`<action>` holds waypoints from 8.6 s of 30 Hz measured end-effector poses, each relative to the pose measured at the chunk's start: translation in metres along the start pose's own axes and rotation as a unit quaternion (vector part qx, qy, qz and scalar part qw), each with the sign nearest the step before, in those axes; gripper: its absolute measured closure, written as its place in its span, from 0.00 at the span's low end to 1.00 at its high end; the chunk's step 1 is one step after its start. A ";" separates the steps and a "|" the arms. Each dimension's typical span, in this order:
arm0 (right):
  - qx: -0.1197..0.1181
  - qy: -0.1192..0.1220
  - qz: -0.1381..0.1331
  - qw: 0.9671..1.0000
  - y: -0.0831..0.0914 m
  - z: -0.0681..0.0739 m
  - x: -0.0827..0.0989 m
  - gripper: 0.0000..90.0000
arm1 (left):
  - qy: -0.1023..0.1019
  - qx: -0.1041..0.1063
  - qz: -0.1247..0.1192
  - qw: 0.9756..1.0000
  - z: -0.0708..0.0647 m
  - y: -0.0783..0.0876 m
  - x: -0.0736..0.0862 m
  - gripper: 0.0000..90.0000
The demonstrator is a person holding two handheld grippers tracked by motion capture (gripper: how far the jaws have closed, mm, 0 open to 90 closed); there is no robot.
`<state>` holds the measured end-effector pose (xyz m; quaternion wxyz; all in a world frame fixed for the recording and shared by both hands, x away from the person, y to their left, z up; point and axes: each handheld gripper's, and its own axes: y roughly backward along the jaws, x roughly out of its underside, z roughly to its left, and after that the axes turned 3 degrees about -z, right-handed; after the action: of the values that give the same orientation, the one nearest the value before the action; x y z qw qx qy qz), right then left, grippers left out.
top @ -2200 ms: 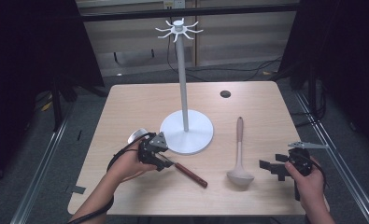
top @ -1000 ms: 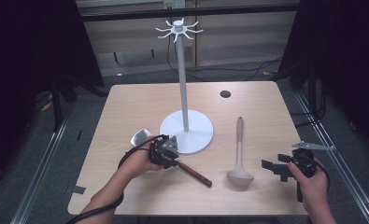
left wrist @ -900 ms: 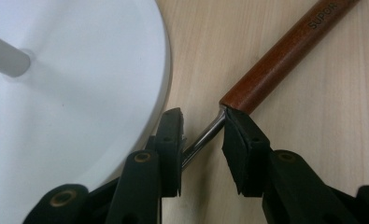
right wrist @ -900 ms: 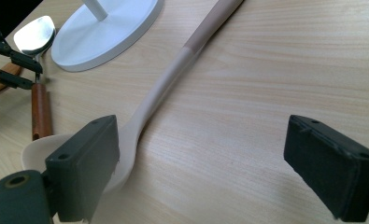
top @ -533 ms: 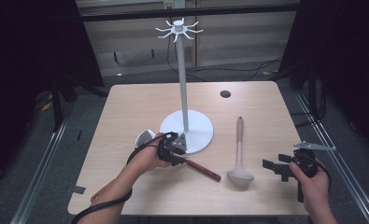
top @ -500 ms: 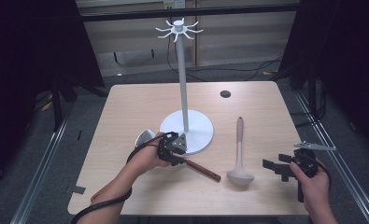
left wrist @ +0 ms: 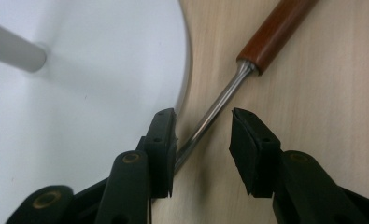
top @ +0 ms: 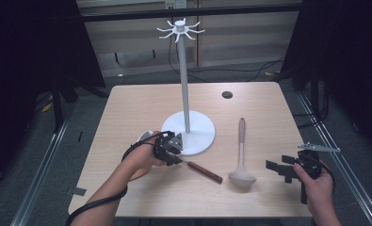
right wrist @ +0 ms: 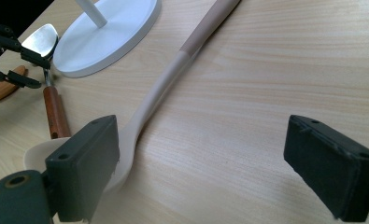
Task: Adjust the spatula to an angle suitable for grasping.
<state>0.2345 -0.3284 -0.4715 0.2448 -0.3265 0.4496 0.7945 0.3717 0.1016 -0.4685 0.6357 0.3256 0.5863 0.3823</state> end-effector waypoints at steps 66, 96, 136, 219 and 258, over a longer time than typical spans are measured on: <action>0.006 -0.069 -0.036 0.997 0.014 -0.020 0.005 0.11 | 0.042 -0.088 -0.149 0.984 0.033 0.076 0.001 0.94; -0.014 -0.054 -0.047 0.997 0.008 -0.007 -0.008 0.11 | 0.198 -0.158 -0.294 0.921 -0.002 0.081 -0.002 0.94; -0.035 -0.039 -0.042 0.998 -0.011 0.005 -0.019 0.11 | 0.227 -0.255 -0.417 0.843 -0.040 0.112 0.014 0.95; -0.038 -0.037 -0.044 0.998 -0.007 0.001 -0.018 0.11 | 0.271 -0.285 -0.439 0.808 0.003 0.127 -0.011 0.94; -0.041 -0.041 -0.044 0.997 -0.006 0.000 -0.018 0.11 | 0.269 -0.311 -0.426 0.806 -0.012 0.114 -0.036 0.94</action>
<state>0.2509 -0.3275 -0.4618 0.2842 -0.3227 0.3916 0.8135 0.3476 0.1270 -0.3534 0.6188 -0.2880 0.6631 0.3073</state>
